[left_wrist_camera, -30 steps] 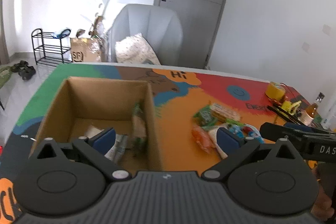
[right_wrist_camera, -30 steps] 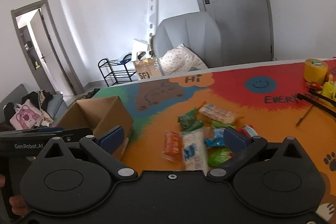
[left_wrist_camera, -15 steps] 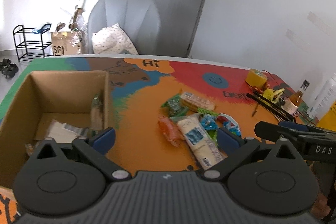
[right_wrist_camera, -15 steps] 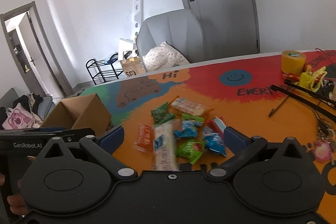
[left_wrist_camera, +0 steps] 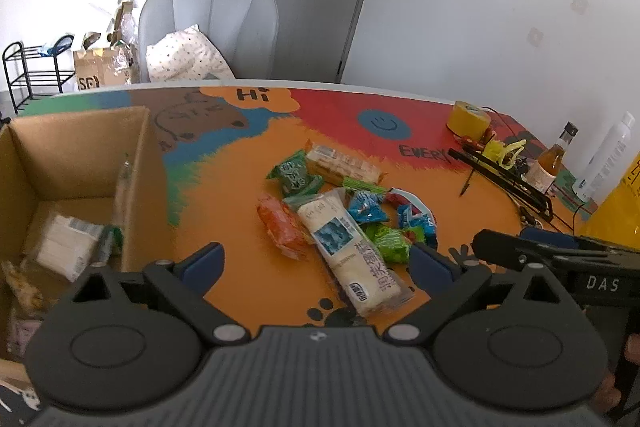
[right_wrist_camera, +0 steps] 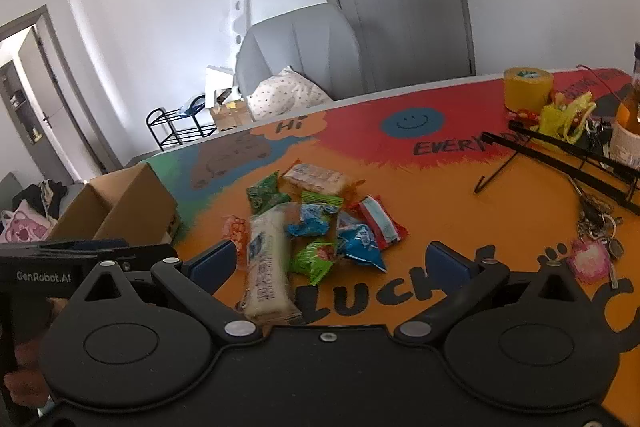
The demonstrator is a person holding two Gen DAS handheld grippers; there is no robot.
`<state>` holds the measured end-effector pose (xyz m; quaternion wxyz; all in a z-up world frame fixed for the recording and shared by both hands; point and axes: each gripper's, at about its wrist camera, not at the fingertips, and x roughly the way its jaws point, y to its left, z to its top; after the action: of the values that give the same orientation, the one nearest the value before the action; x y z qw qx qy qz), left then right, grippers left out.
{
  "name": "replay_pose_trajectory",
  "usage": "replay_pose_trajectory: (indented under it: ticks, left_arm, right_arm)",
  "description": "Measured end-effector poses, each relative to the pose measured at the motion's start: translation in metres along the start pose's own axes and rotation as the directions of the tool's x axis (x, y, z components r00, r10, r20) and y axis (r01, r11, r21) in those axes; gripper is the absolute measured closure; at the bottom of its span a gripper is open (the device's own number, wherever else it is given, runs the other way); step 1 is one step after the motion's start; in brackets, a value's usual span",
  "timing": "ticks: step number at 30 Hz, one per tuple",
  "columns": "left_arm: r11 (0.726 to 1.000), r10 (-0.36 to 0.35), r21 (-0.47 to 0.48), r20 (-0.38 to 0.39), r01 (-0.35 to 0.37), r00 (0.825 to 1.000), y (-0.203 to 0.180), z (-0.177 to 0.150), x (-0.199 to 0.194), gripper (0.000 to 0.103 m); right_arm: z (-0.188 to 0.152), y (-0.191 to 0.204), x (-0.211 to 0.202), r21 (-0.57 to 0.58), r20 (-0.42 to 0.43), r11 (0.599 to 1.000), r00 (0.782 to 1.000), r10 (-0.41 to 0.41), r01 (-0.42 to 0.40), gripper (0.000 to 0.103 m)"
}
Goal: Organize snacks
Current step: 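Move both open grippers back over the remaining snack pile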
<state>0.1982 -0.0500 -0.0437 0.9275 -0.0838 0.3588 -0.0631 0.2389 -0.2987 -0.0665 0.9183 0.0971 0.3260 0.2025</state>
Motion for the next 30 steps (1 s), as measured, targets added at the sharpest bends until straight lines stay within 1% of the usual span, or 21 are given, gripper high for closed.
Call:
replay_pose_trajectory:
  ticks: [4, 9, 12, 14, 16, 20, 23, 30]
  left_arm:
    - [1.0, -0.001, -0.015, -0.015, 0.001, 1.0, -0.001, -0.001, 0.011, 0.017]
    - [0.999, -0.015, -0.042, -0.035, 0.013, 0.999, -0.003, 0.0, 0.025, 0.026]
    - [0.998, -0.028, -0.06, -0.061, 0.024, 0.998, -0.005, 0.0, 0.037, 0.035]
    - [0.997, -0.034, -0.071, -0.077, 0.028, 0.996, -0.007, -0.001, 0.046, 0.039]
    - [0.997, -0.029, -0.073, -0.09, 0.022, 0.996, -0.01, -0.001, 0.054, 0.043]
    - [0.996, -0.024, -0.091, -0.116, 0.013, 0.993, -0.015, 0.0, 0.071, 0.045]
    - [0.995, -0.02, -0.097, -0.135, 0.007, 0.991, -0.018, 0.0, 0.08, 0.046]
    - [0.996, 0.004, -0.088, -0.155, -0.018, 0.988, -0.024, -0.003, 0.096, 0.046]
  right_arm:
    - [-0.002, -0.006, 0.006, 0.014, -0.007, 1.0, 1.0, -0.003, 0.003, 0.007]
    - [-0.003, -0.014, 0.015, 0.034, -0.027, 0.999, 1.0, -0.005, 0.006, 0.015]
    - [-0.004, -0.018, 0.022, 0.048, -0.034, 0.999, 0.999, -0.003, 0.005, 0.025]
    - [-0.004, -0.022, 0.027, 0.063, -0.042, 0.998, 0.999, 0.002, 0.001, 0.034]
    - [-0.003, -0.025, 0.032, 0.076, -0.049, 0.997, 0.999, 0.005, -0.001, 0.039]
    - [0.0, -0.03, 0.039, 0.098, -0.044, 0.995, 0.999, 0.015, -0.011, 0.047]
    - [0.004, -0.032, 0.045, 0.109, -0.039, 0.994, 0.999, 0.02, -0.016, 0.051]
    - [0.008, -0.036, 0.07, 0.125, -0.06, 0.992, 0.998, 0.031, -0.023, 0.053]
